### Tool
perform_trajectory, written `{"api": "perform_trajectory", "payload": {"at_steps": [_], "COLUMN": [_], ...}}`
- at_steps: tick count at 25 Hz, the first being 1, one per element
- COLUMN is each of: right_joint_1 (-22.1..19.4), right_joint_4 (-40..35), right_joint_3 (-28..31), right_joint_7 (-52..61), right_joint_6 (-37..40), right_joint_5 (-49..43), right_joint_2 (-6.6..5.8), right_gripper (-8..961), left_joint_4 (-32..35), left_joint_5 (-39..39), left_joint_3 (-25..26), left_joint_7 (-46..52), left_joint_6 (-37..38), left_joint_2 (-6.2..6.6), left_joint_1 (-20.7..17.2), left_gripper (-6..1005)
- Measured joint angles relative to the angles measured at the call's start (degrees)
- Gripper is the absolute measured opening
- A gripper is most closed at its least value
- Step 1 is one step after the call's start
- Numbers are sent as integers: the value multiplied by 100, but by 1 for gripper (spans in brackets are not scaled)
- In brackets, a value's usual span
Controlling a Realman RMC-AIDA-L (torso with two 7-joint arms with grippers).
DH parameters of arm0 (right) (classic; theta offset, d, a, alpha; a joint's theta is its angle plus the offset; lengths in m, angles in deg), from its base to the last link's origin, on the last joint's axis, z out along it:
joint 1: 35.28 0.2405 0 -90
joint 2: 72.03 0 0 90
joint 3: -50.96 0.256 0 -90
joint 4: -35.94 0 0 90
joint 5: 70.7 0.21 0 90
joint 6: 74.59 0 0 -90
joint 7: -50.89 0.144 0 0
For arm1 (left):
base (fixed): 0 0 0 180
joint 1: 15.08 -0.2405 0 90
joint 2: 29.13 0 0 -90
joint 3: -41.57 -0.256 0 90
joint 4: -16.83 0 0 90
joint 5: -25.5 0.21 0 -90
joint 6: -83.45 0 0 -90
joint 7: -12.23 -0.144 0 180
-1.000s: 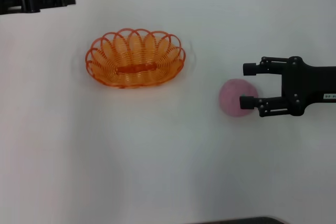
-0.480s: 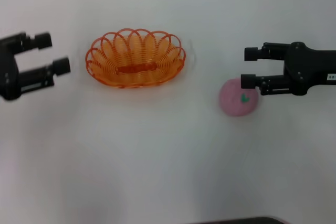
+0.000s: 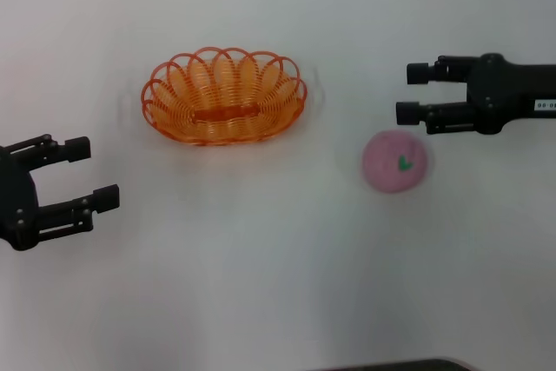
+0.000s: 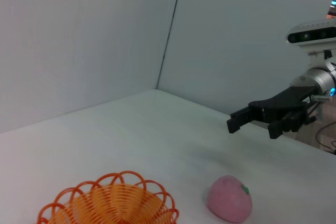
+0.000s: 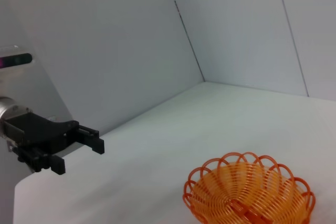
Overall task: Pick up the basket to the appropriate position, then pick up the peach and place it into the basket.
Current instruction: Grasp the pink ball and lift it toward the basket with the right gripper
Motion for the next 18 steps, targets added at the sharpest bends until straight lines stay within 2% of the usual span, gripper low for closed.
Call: {"api": "perform_trajectory", "payload": {"at_steps": [5, 7, 14, 18], "right_joint_1": [121, 194, 499, 939], "right_joint_4": [-395, -672, -2417, -3224], "right_joint_3": [-79, -205, -971, -1099], "right_joint_7": [392, 714, 2456, 3016], "right_joint_6": [17, 28, 390, 830], "right_joint_5": [-6, -7, -73, -757], "right_joint_2": [-23, -48, -184, -127], "right_gripper": [818, 818, 817, 816], "left_joint_4": [-50, -95, -342, -380], "left_joint_5": [2, 4, 50, 52], "left_joint_3": [66, 69, 73, 72], "left_joint_7": [1, -9, -29, -31], "left_joint_6": [-49, -66, -280, -254], "left_joint_2": [1, 1, 6, 9], "left_joint_1": [-28, -24, 15, 51], "left_gripper": [833, 840, 866, 872]}}
